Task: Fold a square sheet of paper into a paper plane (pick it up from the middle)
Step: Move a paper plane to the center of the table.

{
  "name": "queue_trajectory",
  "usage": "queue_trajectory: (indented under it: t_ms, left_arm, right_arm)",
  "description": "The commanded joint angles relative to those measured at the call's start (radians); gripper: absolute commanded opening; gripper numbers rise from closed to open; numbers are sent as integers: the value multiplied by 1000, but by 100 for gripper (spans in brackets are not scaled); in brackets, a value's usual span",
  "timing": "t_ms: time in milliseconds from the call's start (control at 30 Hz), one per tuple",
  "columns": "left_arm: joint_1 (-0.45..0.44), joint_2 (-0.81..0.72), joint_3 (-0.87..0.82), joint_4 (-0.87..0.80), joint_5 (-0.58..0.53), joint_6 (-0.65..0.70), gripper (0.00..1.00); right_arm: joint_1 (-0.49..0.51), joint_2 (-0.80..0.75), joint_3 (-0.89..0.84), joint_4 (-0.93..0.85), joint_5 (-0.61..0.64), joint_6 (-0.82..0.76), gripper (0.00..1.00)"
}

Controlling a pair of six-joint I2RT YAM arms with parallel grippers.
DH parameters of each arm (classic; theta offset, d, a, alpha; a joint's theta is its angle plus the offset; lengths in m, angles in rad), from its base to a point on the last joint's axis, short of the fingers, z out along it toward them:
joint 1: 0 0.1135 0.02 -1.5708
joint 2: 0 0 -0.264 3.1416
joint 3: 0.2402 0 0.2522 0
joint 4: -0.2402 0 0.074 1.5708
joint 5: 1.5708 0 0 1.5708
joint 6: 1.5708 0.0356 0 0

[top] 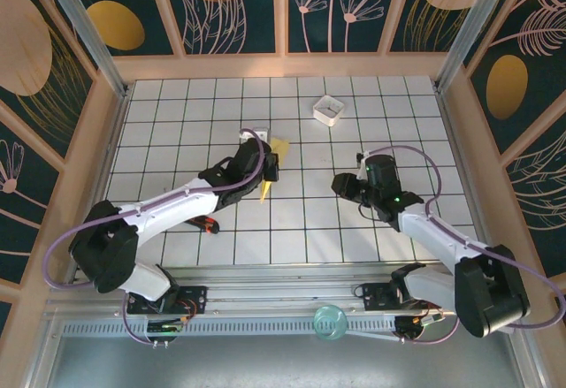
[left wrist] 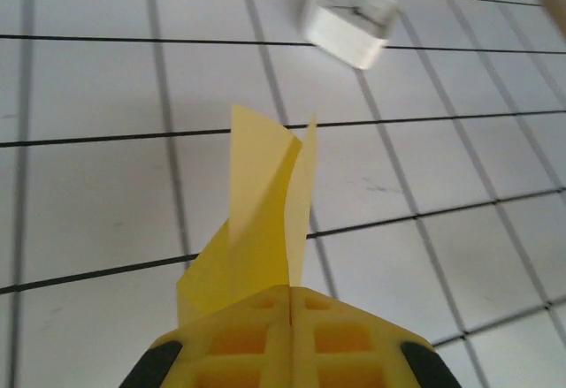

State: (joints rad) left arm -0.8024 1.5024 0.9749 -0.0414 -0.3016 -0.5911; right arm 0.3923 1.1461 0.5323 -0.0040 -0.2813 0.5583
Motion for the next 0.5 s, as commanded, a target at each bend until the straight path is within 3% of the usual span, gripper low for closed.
queue_trajectory:
  t_ms: [0,133,300,400,467]
  left_arm:
    - [-65,85,-13,-107,-170,-48,0]
    - [-140,202,45,-78,-98,-86,4]
    - [-171,273,68,15,94,-118,38]
    - [-170,240,53,75,212,-108,47]
    - [-169,180,38,69,208,-89,50]
  right_arm:
    - [-4,51,21,4,-22,-35,25]
    - [-9,98,18,3,5,-36,25]
    - [-27,126,7,-25,48,-13,27]
    - [-25,114,-24,23,-4,5,30]
    - [-2,98,-46,83,-60,20,33]
